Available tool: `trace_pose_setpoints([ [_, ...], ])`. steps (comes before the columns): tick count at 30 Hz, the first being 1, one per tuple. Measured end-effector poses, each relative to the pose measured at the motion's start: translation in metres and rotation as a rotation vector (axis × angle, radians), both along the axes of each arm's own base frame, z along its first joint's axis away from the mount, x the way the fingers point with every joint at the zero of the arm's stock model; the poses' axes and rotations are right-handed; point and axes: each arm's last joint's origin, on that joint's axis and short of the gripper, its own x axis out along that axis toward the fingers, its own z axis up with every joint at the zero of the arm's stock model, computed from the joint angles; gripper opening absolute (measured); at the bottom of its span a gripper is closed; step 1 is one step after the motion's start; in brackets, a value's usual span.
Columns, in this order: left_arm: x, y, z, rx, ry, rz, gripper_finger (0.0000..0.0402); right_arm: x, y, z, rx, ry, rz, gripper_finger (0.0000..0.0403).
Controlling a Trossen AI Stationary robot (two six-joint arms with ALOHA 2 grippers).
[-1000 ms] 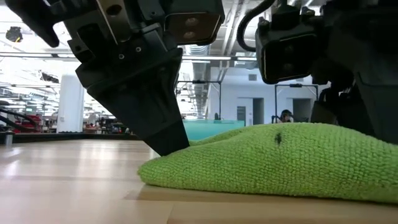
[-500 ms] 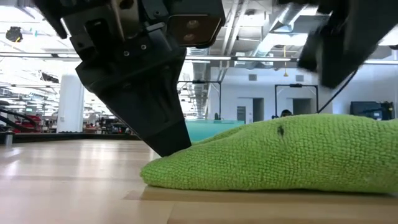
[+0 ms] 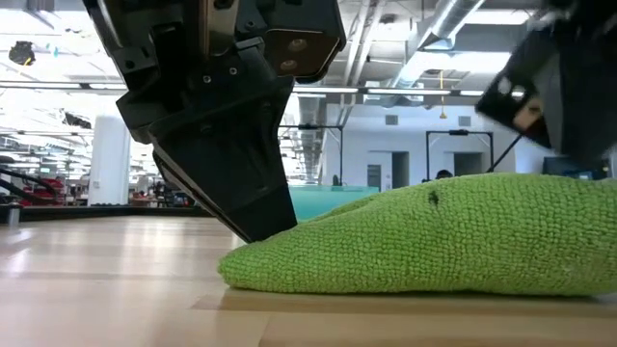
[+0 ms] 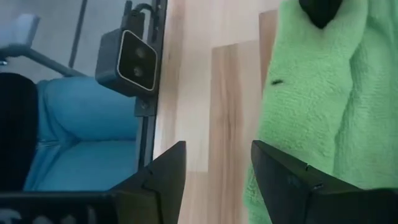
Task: Roll microfiber towels into tight, uniform cylinder then place into a basket
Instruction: Roll the green microfiber cloth
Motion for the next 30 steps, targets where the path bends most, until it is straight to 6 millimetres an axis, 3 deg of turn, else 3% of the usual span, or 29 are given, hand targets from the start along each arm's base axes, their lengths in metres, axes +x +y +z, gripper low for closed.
trace_pose_setpoints([
  [10, 0.000, 0.000, 0.000, 0.000, 0.003, 0.001, 0.0000, 0.006, -0.010, -0.006, 0.017, 0.062, -0.058, 0.0205],
  [17, 0.001, -0.001, 0.001, 0.001, -0.004, -0.010, 0.0000, 0.007, -0.030, -0.019, -0.115, 0.154, -0.216, 0.0205],
  [30, 0.005, -0.004, 0.008, 0.027, -0.007, -0.071, 0.0000, 0.014, -0.037, -0.027, -0.089, 0.192, -0.300, 0.0204],
])
